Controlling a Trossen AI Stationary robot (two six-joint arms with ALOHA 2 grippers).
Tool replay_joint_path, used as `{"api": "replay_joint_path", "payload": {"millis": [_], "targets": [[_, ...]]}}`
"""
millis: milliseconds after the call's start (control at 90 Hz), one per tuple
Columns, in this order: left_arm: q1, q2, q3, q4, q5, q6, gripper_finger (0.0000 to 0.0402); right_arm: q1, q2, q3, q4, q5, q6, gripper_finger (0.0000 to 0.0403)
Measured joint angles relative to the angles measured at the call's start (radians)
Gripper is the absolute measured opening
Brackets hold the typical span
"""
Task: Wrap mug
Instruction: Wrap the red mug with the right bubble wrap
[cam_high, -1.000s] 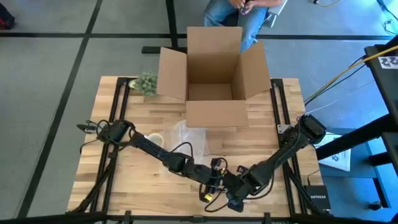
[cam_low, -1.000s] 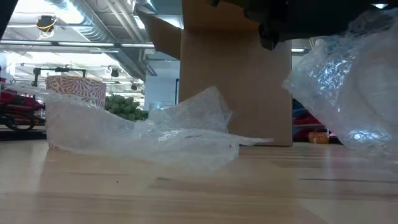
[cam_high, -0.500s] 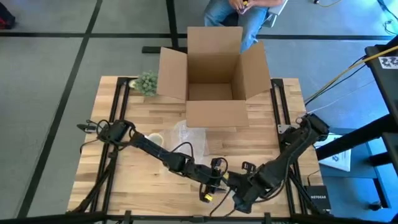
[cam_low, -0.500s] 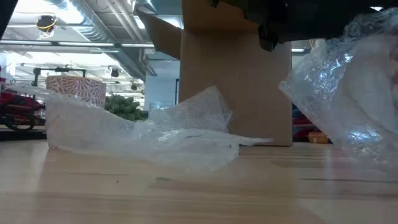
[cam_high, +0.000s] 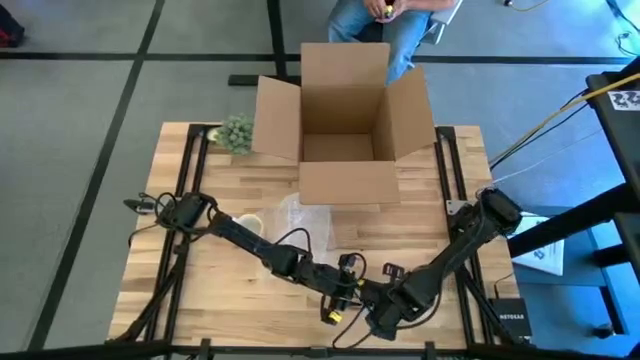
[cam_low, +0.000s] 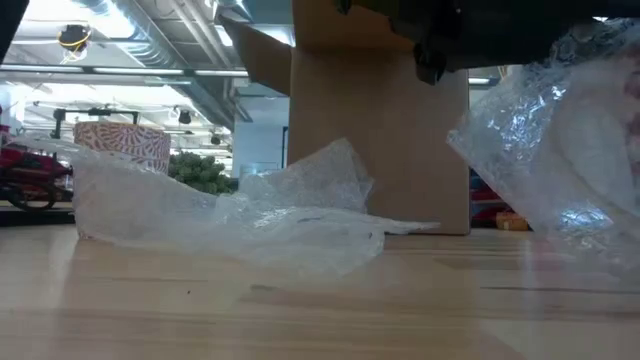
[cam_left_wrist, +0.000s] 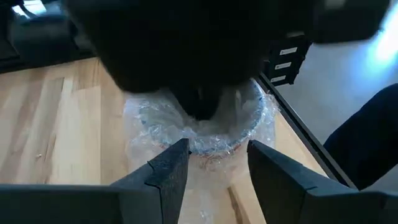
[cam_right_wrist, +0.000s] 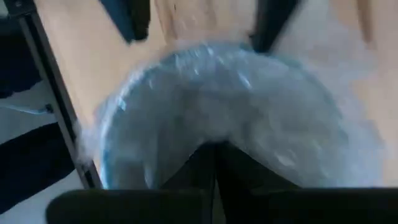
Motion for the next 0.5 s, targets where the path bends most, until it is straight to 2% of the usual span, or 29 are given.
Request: {"api": "replay_joint_path", "payload": {"millis": [156,433,500], "targets": [[0.000,0.000,0.000,0.000,-0.002,0.000,0.0150,-0.018,0.023,0.002,0.003,-0.011,-0.033,0.0000],[0.000,0.000,0.000,0.000,-0.001,0.000,0.0150,-0.027,0.012,0.005,0.003,-0.136,-0.045,0.0000],[0.000,0.000,0.000,-0.002,-0.001,0.000,0.0150,-0.021,0.005,0.023,-0.013,-0.112,-0.030,0.0002]]}}
